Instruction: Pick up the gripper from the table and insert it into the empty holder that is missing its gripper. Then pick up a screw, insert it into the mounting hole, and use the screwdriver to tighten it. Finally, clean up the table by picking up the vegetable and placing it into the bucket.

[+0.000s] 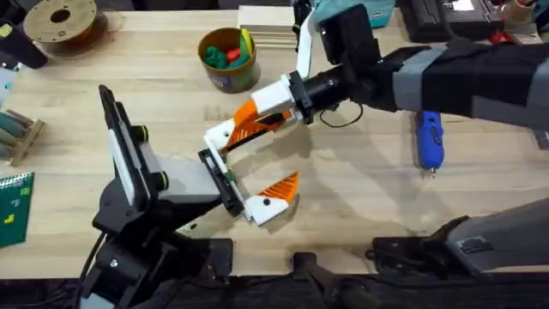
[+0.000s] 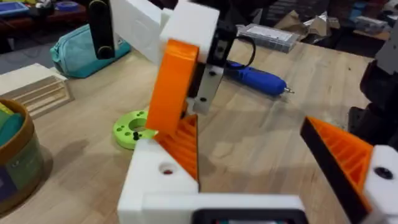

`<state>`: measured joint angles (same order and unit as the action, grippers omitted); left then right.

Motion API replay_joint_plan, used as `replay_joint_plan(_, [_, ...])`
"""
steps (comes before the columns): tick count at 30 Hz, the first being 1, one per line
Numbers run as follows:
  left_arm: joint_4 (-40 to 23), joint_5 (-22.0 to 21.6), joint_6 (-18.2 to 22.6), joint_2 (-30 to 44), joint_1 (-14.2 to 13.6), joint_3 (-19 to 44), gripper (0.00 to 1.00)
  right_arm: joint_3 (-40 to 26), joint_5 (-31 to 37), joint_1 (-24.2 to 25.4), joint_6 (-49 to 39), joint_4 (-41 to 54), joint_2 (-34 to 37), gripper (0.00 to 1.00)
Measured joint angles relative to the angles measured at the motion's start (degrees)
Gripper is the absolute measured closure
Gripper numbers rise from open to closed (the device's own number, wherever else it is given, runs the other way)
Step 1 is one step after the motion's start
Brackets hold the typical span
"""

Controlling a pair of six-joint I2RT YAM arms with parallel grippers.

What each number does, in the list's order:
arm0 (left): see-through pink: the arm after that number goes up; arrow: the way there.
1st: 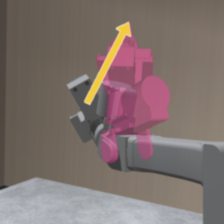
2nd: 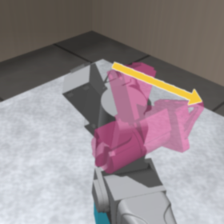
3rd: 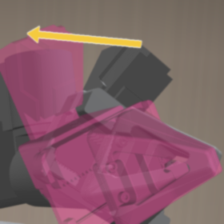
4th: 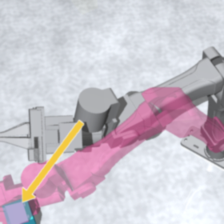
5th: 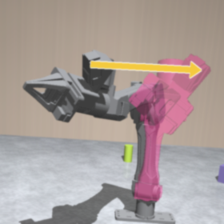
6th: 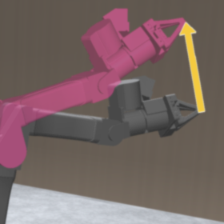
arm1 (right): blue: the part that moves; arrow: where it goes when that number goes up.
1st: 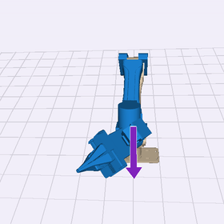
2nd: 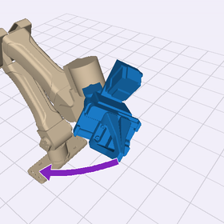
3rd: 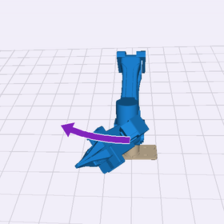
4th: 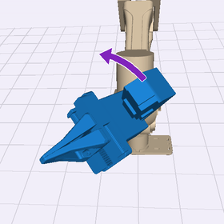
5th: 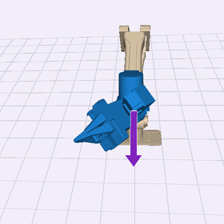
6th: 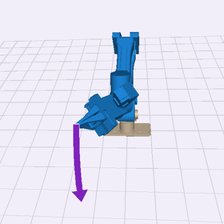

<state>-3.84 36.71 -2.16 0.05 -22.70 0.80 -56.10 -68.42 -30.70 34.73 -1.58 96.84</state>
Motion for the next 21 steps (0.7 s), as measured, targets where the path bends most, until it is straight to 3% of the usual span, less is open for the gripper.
replay_joint_plan(6, [-0.01, 0.20, 0.01, 0.00, 0.00, 0.00, 0.014, 0.00, 0.00, 0.54, 0.04, -1.50, 0.02, 0.238])
replay_joint_plan(10, [-0.02, 0.22, 0.01, 0.00, 0.00, 0.00, 0.014, 0.00, 0.89, 3.28, 0.84, -4.22, 0.02, 0.226])
replay_joint_plan(15, [-0.02, 0.42, 0.01, 0.00, 0.00, 0.00, 0.014, -0.79, 6.62, 8.65, 0.93, -3.76, 0.03, 0.222])
replay_joint_plan(18, [-0.02, 0.44, 0.01, 0.00, 0.00, 0.00, 0.014, -4.07, 11.92, 10.52, -1.23, 0.58, 0.02, 0.219])
replay_joint_plan(21, [-0.02, 0.48, 0.01, 0.00, 0.00, 0.00, 0.014, -9.95, 18.69, 10.88, -6.37, 11.60, 0.02, 0.219])
